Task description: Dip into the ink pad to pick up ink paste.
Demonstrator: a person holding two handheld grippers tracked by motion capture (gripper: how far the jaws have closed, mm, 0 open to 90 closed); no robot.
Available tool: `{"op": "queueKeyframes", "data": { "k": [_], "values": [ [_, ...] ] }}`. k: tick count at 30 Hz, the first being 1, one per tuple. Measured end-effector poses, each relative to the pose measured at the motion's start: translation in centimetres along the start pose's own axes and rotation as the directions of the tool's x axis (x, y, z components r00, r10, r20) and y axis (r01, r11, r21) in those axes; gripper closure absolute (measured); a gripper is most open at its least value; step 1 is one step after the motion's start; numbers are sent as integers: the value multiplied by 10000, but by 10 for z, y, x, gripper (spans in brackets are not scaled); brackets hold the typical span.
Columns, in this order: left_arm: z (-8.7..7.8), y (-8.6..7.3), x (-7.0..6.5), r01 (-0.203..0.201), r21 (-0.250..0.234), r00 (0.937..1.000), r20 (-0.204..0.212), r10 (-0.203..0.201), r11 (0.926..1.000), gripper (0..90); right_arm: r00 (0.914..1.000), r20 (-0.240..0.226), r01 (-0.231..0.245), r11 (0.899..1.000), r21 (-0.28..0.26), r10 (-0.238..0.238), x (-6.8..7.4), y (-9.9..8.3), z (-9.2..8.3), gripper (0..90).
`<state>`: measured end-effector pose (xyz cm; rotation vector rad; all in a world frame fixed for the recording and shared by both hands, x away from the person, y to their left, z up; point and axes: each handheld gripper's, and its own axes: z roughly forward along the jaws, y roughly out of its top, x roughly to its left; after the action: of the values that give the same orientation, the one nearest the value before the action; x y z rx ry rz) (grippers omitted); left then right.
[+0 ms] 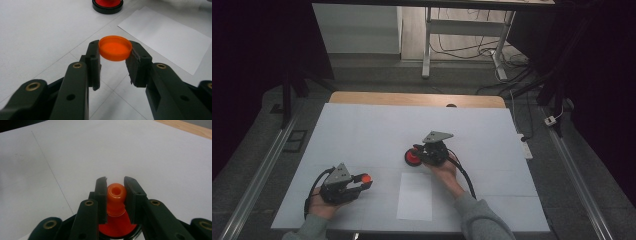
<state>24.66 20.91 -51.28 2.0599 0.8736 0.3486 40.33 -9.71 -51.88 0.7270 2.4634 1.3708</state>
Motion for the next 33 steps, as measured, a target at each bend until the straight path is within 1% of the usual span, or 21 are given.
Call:
{"op": "queueKeyframes", "data": {
  "k": [8,13,18,21,24,25,28,33],
  "values": [
    [0,0,0,11,18,10000,9,-11,10000,652,9998,-52,204,9996,219,-203,1,-1,6,722],
    [1,-1,0,16,38,10000,19,-16,10000,652,9990,-30,448,9984,332,-447,2,-1,9,724],
    [1,-1,-1,-3,66,10000,15,3,10000,652,9989,24,471,9983,350,-472,3,-2,8,725],
    [1,-1,-1,0,51,10000,6,0,10000,651,9994,-86,324,9991,270,-322,1,-4,8,726],
    [0,-1,-1,-7,32,10000,12,6,10000,652,9995,-43,307,9994,172,-306,2,-5,8,726],
    [0,-1,-1,-12,28,10000,14,12,10000,651,9994,-20,358,9991,224,-357,2,-5,8,726],
    [0,0,-1,-11,14,10000,-23,11,10000,652,9995,-85,293,9994,178,-291,1,-6,8,726],
    [-1,-1,0,5,20,10000,-23,-5,10000,652,9993,-151,338,9991,241,-334,0,-5,8,726]
  ]
}}
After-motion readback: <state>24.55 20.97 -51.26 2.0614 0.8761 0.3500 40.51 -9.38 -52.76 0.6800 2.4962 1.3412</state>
